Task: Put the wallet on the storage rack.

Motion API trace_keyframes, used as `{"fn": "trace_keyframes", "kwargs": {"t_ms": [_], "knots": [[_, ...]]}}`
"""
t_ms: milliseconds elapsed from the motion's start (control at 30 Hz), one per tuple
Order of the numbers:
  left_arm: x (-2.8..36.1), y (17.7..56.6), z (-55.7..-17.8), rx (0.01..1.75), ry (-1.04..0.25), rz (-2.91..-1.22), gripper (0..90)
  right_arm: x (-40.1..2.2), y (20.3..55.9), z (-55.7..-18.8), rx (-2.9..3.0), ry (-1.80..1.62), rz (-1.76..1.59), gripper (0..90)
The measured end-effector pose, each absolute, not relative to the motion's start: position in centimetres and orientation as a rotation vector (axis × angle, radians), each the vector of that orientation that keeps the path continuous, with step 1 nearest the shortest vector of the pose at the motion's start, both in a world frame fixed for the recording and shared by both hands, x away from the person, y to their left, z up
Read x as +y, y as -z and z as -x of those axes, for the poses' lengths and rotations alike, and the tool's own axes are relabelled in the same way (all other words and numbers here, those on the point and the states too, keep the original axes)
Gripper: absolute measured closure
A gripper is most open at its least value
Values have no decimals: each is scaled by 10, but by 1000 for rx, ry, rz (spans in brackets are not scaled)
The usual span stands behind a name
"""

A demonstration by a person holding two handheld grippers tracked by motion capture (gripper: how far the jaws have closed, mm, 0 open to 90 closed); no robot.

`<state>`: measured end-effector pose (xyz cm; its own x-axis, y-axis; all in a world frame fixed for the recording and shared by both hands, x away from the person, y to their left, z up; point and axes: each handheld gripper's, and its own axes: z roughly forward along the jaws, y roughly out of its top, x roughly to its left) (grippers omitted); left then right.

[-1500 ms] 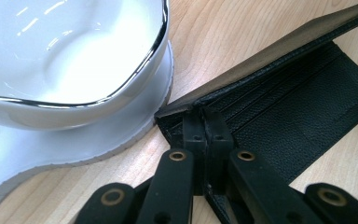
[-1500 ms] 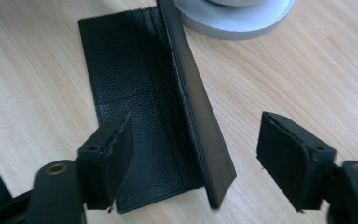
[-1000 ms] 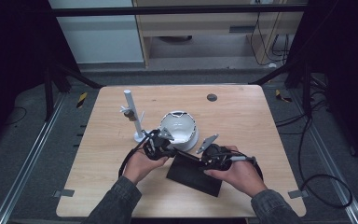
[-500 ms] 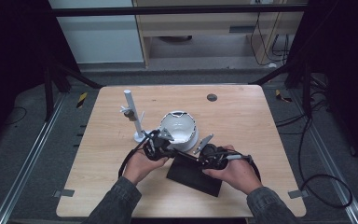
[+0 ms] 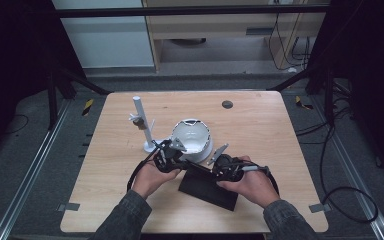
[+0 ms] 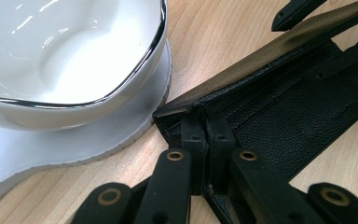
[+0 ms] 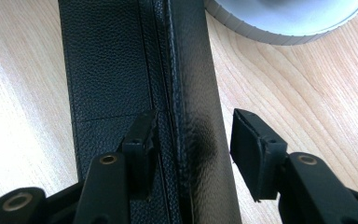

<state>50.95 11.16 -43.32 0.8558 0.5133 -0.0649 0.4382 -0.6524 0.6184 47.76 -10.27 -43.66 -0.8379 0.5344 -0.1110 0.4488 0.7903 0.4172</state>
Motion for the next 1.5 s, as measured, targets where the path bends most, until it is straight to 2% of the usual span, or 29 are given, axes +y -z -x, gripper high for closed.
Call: {"fn": "trace_keyframes", "kwargs": {"t_ms": [500,533,567,600,667,733,833,933,1000,1133,1267,1500], "knots": [[112,433,-509,691,-145,-2370,876,-93,443,-482,2766,-501,-735,598],[113,433,-509,692,-146,-2366,876,-92,443,-482,2764,-496,-733,634],[114,432,-508,694,-149,-2362,865,-92,443,-482,2750,-480,-714,735],[115,431,-506,694,-153,-2357,853,-92,443,-482,2744,-474,-697,766],[118,427,-502,695,-166,-2338,813,-93,442,-481,2727,-467,-652,826],[123,423,-497,695,-195,-2331,746,-94,439,-478,2723,-455,-608,843],[130,417,-487,688,-219,-2310,572,-102,435,-473,2726,-482,-592,844],[134,412,-479,656,-226,-2292,451,-116,426,-466,2698,-531,-600,845],[134,410,-476,626,-218,-2284,317,-126,418,-462,2668,-581,-603,845],[132,408,-474,554,-235,-2253,176,-144,403,-453,2595,-654,-609,845],[129,406,-481,580,-216,-2204,129,-158,393,-447,2538,-707,-602,845],[121,399,-485,524,-202,-2226,123,-174,383,-443,2475,-795,-582,846]]}}
